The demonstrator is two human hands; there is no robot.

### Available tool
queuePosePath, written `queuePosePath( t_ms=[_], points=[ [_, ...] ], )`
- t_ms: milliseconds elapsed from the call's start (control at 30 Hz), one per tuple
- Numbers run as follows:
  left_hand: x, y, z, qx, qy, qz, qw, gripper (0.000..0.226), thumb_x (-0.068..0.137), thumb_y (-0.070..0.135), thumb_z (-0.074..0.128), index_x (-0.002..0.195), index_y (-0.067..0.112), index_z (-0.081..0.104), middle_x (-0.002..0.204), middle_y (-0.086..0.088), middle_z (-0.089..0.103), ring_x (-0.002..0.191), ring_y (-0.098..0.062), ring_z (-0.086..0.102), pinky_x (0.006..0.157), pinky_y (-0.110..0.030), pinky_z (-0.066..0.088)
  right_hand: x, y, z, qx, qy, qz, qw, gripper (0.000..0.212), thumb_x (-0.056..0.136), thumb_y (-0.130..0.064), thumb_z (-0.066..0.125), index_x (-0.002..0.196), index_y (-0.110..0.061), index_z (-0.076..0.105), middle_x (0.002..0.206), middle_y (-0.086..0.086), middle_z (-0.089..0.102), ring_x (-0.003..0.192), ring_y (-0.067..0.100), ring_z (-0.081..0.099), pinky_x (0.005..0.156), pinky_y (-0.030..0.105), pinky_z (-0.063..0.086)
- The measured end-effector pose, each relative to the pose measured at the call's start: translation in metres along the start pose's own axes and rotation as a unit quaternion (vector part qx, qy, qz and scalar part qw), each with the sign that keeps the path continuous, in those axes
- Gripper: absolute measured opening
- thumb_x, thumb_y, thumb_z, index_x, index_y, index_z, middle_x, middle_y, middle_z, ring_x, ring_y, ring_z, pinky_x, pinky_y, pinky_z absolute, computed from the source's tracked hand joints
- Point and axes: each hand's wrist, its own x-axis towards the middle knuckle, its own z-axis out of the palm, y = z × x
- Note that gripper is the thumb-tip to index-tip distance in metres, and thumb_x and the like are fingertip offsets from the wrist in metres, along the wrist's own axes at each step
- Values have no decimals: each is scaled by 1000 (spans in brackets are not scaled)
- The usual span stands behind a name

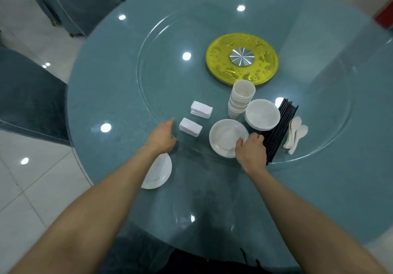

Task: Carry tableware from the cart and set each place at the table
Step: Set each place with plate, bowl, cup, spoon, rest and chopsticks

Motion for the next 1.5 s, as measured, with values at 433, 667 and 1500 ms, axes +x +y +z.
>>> queuePosePath(
  t_ms=[433, 667, 1500],
  points=[
    [5, 0, 12, 62, -6, -18, 998, 60, 81, 10, 59, 139, 23, 52, 126, -11, 65, 121, -35, 60, 94, -47, 56, 5, -6, 12, 8, -64, -4, 998, 32, 97, -19, 58, 122, 1, 54, 124, 22, 61, 107, 44, 66, 85, 47, 54],
    [7, 3, 8, 48, -7, -22, 999, 68, 85, 10, 63, 150, 19, 46, 132, -19, 63, 123, -39, 60, 96, -45, 54, 3, -4, 10, 32, -60, 2, 998, 31, 98, -20, 60, 121, 0, 56, 122, 20, 62, 106, 43, 66, 85, 47, 55],
    [91, 173, -9, -84, -24, 211, 974, 112, 52, 56, 100, 148, 33, 48, 141, 14, 63, 128, -7, 58, 106, -35, 50, 31, -8, -58, 120, 73, -49, 989, 23, 88, -44, 64, 97, -22, 64, 80, -3, 70, 72, 23, 66, 67, 39, 58]
  ],
)
